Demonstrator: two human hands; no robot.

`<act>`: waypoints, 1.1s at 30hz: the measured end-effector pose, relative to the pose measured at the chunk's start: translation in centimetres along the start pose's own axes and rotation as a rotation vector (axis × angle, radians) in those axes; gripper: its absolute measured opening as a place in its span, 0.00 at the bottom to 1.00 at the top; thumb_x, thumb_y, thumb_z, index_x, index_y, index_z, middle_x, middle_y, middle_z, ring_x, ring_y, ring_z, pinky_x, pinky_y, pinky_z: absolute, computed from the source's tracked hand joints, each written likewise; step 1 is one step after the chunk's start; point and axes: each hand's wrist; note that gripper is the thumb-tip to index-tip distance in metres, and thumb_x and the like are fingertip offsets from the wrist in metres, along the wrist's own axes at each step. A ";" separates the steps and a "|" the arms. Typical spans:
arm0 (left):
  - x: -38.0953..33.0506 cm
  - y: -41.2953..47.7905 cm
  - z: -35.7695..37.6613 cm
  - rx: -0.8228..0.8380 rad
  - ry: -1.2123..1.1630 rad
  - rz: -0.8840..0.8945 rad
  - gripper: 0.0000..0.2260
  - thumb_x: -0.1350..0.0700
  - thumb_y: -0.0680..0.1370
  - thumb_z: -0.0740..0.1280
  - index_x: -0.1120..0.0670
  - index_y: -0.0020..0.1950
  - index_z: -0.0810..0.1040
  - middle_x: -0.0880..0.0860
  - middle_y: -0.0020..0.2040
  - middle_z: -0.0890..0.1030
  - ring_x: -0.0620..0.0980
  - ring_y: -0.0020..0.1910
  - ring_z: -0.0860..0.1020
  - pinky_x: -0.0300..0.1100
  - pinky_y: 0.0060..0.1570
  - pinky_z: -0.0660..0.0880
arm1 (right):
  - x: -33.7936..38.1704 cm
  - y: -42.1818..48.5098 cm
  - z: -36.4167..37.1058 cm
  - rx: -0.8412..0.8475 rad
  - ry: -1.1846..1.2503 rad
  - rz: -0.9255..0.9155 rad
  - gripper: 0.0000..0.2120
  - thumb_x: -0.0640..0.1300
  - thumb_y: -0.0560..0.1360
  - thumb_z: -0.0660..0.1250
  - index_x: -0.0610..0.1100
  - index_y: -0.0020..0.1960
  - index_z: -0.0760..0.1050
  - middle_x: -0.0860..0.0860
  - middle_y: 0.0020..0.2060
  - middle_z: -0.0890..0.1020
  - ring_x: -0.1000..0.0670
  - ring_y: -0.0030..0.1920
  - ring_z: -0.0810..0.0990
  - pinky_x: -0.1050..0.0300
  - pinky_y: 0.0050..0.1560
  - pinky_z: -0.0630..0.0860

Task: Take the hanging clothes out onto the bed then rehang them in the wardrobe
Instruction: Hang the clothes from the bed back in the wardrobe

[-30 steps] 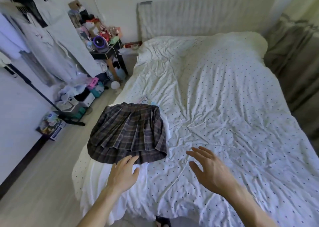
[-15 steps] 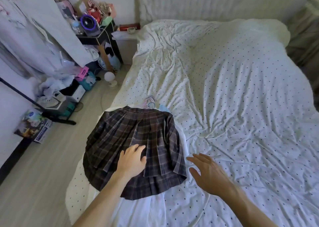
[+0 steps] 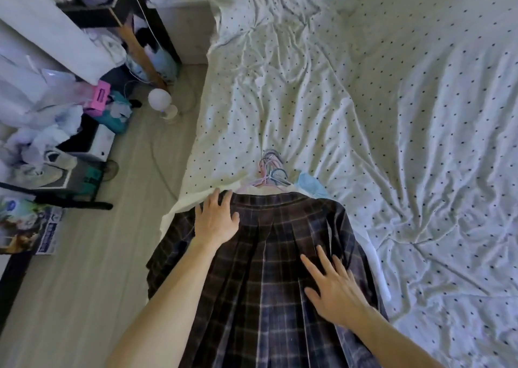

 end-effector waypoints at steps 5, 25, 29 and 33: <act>1.9 5.9 0.8 0.104 0.040 -0.054 0.26 0.43 0.82 0.59 0.51 0.77 0.61 0.57 0.73 0.70 0.59 0.70 0.70 0.59 0.69 0.66 | 0.2 2.6 2.2 0.122 -0.001 0.063 0.37 0.55 0.81 0.57 0.60 0.78 0.34 0.50 0.78 0.31 0.37 0.79 0.44 0.36 0.74 0.59; -3.7 -16.1 -6.0 0.072 -0.358 0.344 0.08 0.41 0.78 0.67 0.44 0.50 0.81 0.46 0.37 0.81 0.47 0.39 0.79 0.42 0.38 0.72 | 7.0 -9.3 -7.2 -0.176 1.321 0.157 0.19 0.63 0.77 0.64 0.52 0.61 0.74 0.55 0.52 0.84 0.55 0.46 0.85 0.52 0.50 0.82; -10.5 -23.5 -5.7 -0.008 -0.304 0.479 0.11 0.43 0.79 0.68 0.45 0.58 0.80 0.46 0.42 0.80 0.50 0.45 0.79 0.41 0.37 0.69 | 5.7 -13.5 -8.0 -0.388 1.316 0.217 0.11 0.53 0.76 0.69 0.47 0.50 0.76 0.49 0.43 0.85 0.49 0.41 0.86 0.43 0.49 0.82; -16.2 -28.4 -5.5 0.030 -0.199 0.559 0.14 0.38 0.77 0.66 0.45 0.57 0.78 0.46 0.48 0.82 0.49 0.48 0.78 0.45 0.41 0.73 | 0.2 -19.7 -7.8 -0.409 1.320 0.190 0.07 0.45 0.76 0.69 0.41 0.47 0.77 0.44 0.39 0.85 0.45 0.40 0.86 0.40 0.49 0.82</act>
Point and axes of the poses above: each hand's wrist, its own y-axis towards the middle knuckle, its own z-axis out of the palm, x = y × z
